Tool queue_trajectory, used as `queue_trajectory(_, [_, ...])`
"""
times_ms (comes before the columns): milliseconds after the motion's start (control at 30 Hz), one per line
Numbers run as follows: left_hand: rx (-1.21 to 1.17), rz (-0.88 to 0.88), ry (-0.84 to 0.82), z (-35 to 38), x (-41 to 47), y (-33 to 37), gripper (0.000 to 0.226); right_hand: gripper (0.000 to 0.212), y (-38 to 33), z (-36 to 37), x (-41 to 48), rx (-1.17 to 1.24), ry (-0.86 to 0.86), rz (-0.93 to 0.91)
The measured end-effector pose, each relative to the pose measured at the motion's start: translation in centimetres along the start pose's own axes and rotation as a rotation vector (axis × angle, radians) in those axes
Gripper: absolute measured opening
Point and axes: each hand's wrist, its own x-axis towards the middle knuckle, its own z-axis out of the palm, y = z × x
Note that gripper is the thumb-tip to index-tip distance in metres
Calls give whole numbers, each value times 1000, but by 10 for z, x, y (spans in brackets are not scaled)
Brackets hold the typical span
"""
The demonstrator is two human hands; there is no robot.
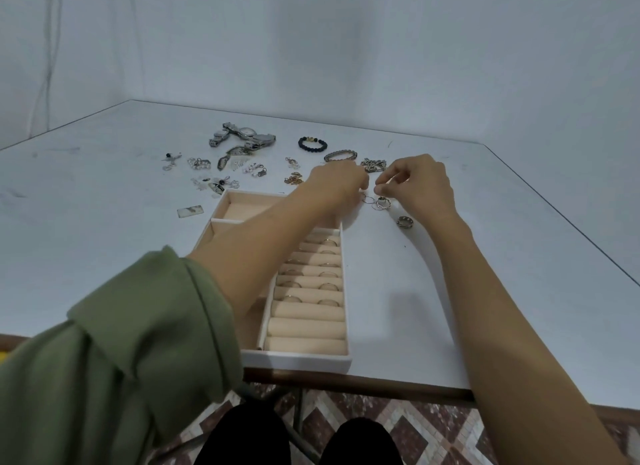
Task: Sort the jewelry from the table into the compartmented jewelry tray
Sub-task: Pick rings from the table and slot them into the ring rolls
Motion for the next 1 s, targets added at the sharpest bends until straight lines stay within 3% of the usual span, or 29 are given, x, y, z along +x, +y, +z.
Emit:
queue_trajectory(367, [-108,-47,116,-4,-1,3,20,7,-3,-1,-2,3,5,5])
queue_trajectory(533, [-335,-7,155,-22,-10,-9,2,8,-4,-2,-3,-18,8,14])
queue_trajectory(633, [-467,21,206,-49,-32,-19,4,8,-4,-3,-4,-12,26,14])
queue_trajectory(833, [-791,20,480,-85,-115,-62,8,7,-7,-6,-7,16,63,-12])
queue_trajectory(1000, [-989,-121,705,-54,-162,-104,4,5,-22,-8,-15,53,120,-70])
